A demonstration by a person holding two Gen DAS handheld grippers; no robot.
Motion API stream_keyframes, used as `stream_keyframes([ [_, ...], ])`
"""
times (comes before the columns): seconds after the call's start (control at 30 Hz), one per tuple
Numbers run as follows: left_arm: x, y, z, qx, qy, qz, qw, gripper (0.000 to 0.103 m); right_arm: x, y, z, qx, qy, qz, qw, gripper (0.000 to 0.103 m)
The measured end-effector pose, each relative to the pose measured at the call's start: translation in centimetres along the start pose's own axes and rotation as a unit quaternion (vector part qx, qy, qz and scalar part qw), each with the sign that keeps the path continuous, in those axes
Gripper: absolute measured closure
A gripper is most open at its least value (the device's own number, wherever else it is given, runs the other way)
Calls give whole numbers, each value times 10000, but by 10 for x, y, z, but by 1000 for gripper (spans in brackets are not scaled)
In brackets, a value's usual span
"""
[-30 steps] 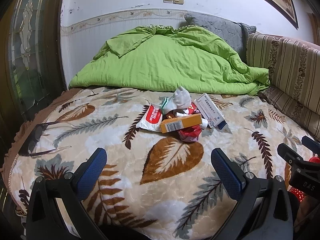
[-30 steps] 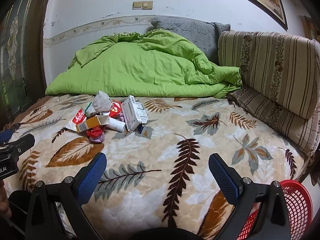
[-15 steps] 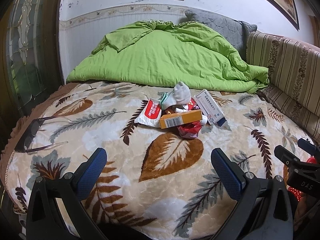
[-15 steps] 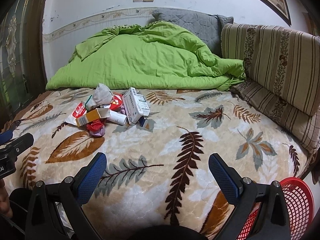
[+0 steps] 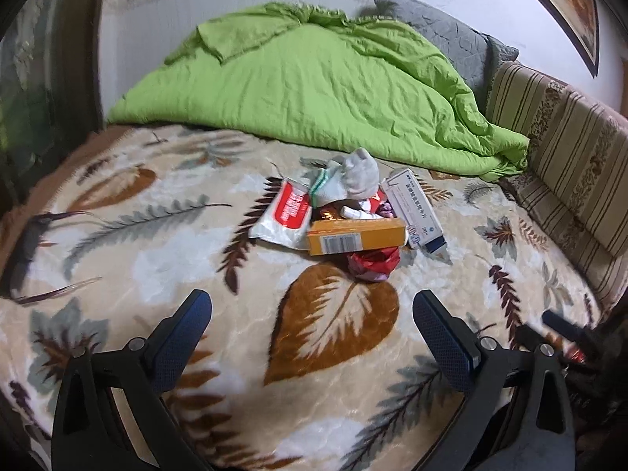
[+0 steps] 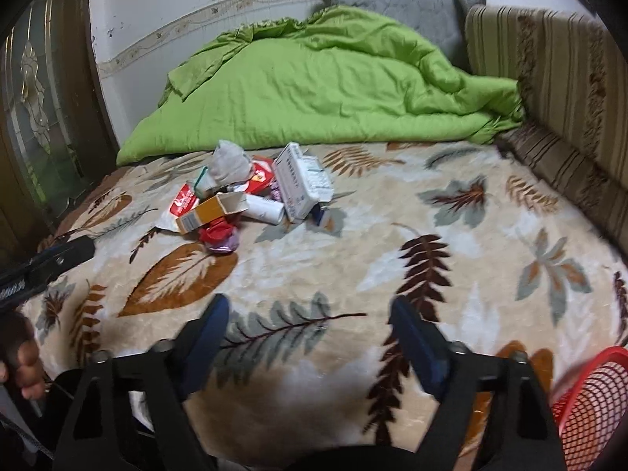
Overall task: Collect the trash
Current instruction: 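Lower the left tool onto the orange ointment box and close on it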
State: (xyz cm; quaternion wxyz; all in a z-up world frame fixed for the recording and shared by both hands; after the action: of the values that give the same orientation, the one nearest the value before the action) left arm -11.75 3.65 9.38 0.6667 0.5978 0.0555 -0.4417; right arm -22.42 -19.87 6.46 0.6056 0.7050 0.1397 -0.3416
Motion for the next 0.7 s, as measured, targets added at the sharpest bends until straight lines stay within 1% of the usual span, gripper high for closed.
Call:
stream_keyframes([
  [0.03, 8, 6, -1, -85, -134, -115, 9998, 8, 3, 0, -1, 15, 12, -28, 10000, 22],
  [0.1, 22, 16, -4, -256, -354, -264, 9987, 25, 7, -2, -1, 79, 57, -112, 9999, 22],
  [0.17, 41, 27, -7, -488, -508, -486, 9963, 28, 9, -3, 3, 191, 120, -156, 9996, 22],
  [0.23, 64, 41, -14, -822, -656, -587, 9927, 30, 11, -4, 9, 344, 153, -200, 9991, 22],
  [0.3, 84, 50, -18, -1082, -829, -720, 9880, 43, 14, -5, 15, 513, 206, -260, 9981, 22],
  [0.37, 102, 57, -24, -1255, -828, -756, 9858, 49, 14, -5, 18, 609, 235, -291, 9974, 22],
  [0.5, 140, 64, -39, -1460, -880, -978, 9805, 49, 14, -5, 19, 645, 277, -277, 9971, 22],
  [0.6, 158, 56, -38, -1587, -1262, -1279, 9709, 49, 15, -5, 18, 633, 293, -286, 9972, 22],
  [0.67, 154, 52, -30, -1471, -1506, -1236, 9697, 49, 16, -5, 19, 647, 304, -302, 9970, 22],
  [0.7, 150, 49, -22, -1341, -1721, -1279, 9675, 49, 16, -5, 19, 663, 313, -305, 9968, 22],
])
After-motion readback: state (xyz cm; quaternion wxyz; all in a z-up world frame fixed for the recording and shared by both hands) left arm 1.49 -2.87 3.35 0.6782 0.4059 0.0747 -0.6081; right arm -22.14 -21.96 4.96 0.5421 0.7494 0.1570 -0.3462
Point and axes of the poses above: each gripper's, at about its wrist camera, not at the fingertips, and x roughly the way its jaws point, z to its right, y to its top, the point moved 2 cm from there along x, roughly the way its jaws point, and after that the axes turned 11 degrees about -y, right-handed, at the moved point
